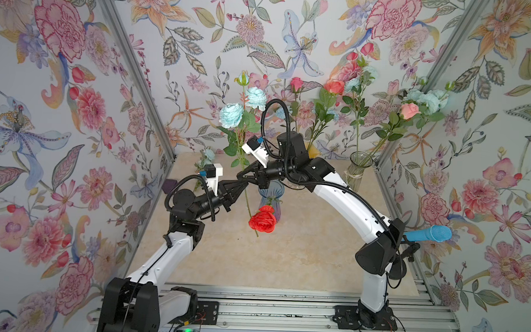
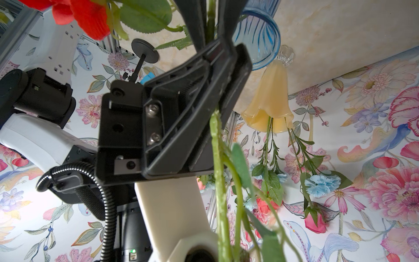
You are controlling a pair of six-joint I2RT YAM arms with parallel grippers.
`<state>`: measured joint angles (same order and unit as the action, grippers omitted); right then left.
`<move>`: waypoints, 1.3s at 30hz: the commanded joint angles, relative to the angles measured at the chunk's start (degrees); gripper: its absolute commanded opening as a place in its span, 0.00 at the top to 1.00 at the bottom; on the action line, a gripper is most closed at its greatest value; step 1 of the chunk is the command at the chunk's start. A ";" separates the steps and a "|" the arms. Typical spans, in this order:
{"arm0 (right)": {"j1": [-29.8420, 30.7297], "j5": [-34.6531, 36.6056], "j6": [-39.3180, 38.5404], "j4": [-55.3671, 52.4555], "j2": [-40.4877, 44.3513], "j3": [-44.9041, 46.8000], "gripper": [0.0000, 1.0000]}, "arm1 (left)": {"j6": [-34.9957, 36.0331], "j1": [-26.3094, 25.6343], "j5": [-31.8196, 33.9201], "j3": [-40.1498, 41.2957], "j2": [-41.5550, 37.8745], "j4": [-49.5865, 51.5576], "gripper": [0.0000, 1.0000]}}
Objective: Pick out blue flowers from the vase
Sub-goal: Place the flower at the center of the board.
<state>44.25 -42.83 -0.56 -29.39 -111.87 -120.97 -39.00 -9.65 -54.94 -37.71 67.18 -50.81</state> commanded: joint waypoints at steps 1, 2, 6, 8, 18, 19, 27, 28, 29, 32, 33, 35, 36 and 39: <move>0.64 -1.28 -1.20 -1.12 -0.65 -1.31 1.00 | 0.87 1.13 2.75 -1.72 -0.87 1.68 0.91; 0.74 -1.29 -1.12 -1.05 -0.52 -1.53 0.97 | 1.66 1.12 3.14 -1.80 -1.16 2.92 0.93; 1.63 -0.94 -0.94 -1.11 -0.23 -2.37 0.74 | 4.76 1.13 6.00 -2.65 -2.41 7.95 0.98; 1.88 -0.94 -0.85 -1.09 0.11 -2.60 0.64 | 5.92 1.15 7.71 -3.23 -2.81 10.37 1.00; 2.46 3.40 5.48 13.36 11.93 16.10 0.31 | 13.31 1.17 17.28 -13.16 -4.07 31.59 1.00; 2.27 4.76 6.56 17.34 14.48 20.05 0.25 | 14.85 1.13 18.70 -14.57 -4.25 35.21 1.00; -2.29 14.74 10.40 35.72 32.26 41.15 0.06 | 22.93 2.14 33.20 -24.76 -4.84 57.60 1.00; -3.17 16.34 10.79 37.61 34.35 43.74 0.05 | 23.51 2.34 34.76 -26.08 -4.36 59.33 1.00; -4.08 17.98 11.13 39.56 36.93 46.27 0.04 | 24.45 2.37 36.74 -27.52 -3.55 61.40 1.00; -6.77 22.68 12.59 43.60 43.05 52.62 0.01 | 27.67 2.40 41.28 -32.06 -0.07 67.29 1.00; -9.11 23.40 13.20 44.60 44.64 54.31 0.00 | 28.85 2.44 42.88 -33.44 1.31 69.10 1.00; -12.04 23.53 14.55 46.11 47.56 57.08 0.00 | 31.36 2.32 46.48 -36.08 4.56 72.88 1.00; -13.27 22.63 14.85 46.22 48.33 57.77 0.00 | 32.21 2.38 47.75 -36.98 5.92 74.25 1.00; -16.51 19.79 15.21 44.35 49.28 57.88 0.00 | 33.84 2.44 49.28 -39.43 10.72 77.94 1.00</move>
<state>29.39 -22.26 12.67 12.10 -63.64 -63.79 -9.58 -7.75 -10.72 -74.91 74.61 19.16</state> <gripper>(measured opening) 0.997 0.080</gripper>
